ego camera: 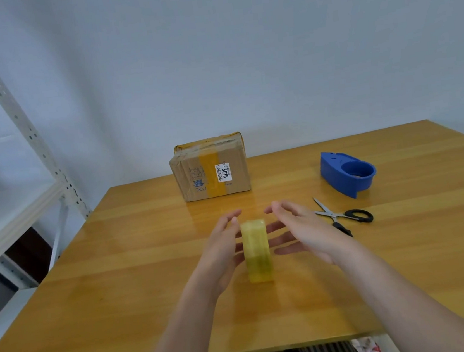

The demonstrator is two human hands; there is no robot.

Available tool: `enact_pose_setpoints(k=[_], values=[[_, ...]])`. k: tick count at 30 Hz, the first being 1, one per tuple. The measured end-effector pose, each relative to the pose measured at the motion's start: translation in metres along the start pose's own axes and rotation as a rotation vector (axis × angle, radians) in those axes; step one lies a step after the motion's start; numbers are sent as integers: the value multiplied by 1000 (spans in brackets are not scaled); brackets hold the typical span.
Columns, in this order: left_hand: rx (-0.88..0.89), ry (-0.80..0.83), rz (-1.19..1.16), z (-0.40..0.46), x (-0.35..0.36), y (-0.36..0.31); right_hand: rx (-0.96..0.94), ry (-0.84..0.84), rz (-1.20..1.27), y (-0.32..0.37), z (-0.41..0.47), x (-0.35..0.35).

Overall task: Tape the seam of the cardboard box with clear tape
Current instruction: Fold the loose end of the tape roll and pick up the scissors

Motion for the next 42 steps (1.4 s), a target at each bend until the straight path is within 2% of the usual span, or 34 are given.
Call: enact_pose_setpoints(k=[5, 12, 17, 21, 24, 27, 31, 37, 42], values=[[-2, 40, -68, 1, 10, -3, 12, 98, 40, -2, -1, 5], [6, 4, -120, 12, 15, -6, -53, -61, 67, 8, 1, -5], [-15, -22, -209, 20, 16, 2, -41, -159, 196, 4, 11, -23], [-31, 100, -88, 21, 22, 15, -18, -152, 365, -1, 24, -28], [-15, 97, -159, 28, 23, 15, -37, -102, 413, 1, 30, -28], [4, 47, -188, 38, 22, 15, -62, -29, 255, 6, 33, -22], [16, 23, -128, 47, 21, 12, -85, -69, -50, 10, 38, -18], [115, -19, 64, 66, 19, 2, -35, -129, -162, 11, 46, -25], [175, -30, 100, 84, 13, -9, -138, -192, -235, 31, 48, -32]])
Point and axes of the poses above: each hand's wrist, its own z-axis towards the middle knuckle, its own x-axis out of the palm, y = z × x, the point moved 8 cm from there along z, towards the middle knuckle, and after that the axes turned 12 degrees about x, right-handed, at the moved point
